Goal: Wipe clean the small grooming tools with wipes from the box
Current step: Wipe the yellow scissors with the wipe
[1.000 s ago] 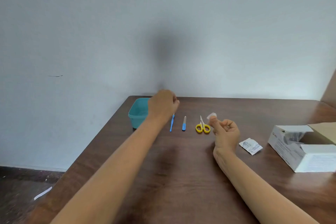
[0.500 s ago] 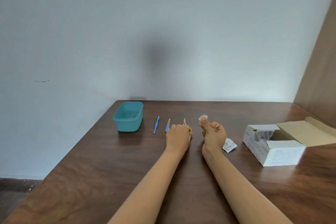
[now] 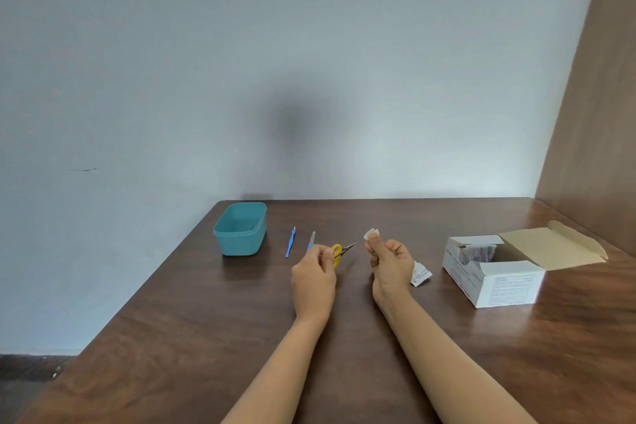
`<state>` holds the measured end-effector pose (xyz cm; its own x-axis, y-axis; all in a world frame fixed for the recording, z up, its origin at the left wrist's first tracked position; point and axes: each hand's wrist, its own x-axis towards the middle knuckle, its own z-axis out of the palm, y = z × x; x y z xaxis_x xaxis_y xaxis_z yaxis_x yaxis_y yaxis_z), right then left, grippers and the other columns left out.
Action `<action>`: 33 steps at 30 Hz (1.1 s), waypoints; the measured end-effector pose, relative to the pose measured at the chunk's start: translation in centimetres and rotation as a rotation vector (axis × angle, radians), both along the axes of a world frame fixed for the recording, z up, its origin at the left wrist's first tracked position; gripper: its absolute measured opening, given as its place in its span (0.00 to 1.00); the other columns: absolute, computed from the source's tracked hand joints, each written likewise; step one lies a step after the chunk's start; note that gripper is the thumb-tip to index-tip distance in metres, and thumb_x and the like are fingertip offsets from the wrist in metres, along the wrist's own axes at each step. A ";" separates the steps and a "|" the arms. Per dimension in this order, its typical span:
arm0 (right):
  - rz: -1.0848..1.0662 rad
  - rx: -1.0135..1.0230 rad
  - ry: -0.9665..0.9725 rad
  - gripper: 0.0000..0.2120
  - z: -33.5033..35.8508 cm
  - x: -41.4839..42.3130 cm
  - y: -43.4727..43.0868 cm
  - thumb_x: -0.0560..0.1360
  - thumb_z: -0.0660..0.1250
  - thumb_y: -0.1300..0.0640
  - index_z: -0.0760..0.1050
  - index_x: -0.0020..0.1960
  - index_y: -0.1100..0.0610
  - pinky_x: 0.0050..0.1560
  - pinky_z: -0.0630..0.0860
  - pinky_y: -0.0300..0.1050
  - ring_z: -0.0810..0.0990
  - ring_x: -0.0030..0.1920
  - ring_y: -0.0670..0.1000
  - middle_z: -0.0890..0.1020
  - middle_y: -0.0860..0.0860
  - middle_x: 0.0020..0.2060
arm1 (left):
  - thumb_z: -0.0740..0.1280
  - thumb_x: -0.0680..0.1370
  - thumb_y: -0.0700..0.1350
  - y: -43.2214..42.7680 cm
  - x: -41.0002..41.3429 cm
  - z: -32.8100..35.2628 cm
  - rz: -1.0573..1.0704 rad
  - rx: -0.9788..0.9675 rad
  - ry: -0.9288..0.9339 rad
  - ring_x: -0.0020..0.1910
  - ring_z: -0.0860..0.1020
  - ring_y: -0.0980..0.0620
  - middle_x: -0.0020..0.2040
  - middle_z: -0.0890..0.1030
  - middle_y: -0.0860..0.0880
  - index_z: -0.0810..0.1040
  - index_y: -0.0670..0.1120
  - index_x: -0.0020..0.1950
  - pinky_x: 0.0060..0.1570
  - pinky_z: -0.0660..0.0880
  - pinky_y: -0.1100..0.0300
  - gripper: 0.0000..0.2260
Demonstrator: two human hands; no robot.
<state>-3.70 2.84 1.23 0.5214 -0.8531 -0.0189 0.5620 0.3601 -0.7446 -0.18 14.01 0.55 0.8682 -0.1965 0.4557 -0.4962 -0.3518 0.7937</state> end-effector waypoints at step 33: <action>0.416 -0.601 0.127 0.14 0.8 -4.9 1.3 0.71 0.68 0.74 0.69 0.38 0.58 0.41 0.75 0.44 0.78 0.31 0.47 0.80 0.48 0.30 | 0.57 0.83 0.48 4.3 -0.5 2.1 -0.126 -0.755 0.680 0.41 0.78 0.57 0.40 0.81 0.50 0.78 0.47 0.45 0.39 0.71 0.64 0.13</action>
<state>-8.59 4.15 2.02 0.8288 -0.4676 0.3073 0.3645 0.0343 -0.9306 -0.65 18.34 2.69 0.9820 -0.1696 -0.0825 0.1425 0.3805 0.9137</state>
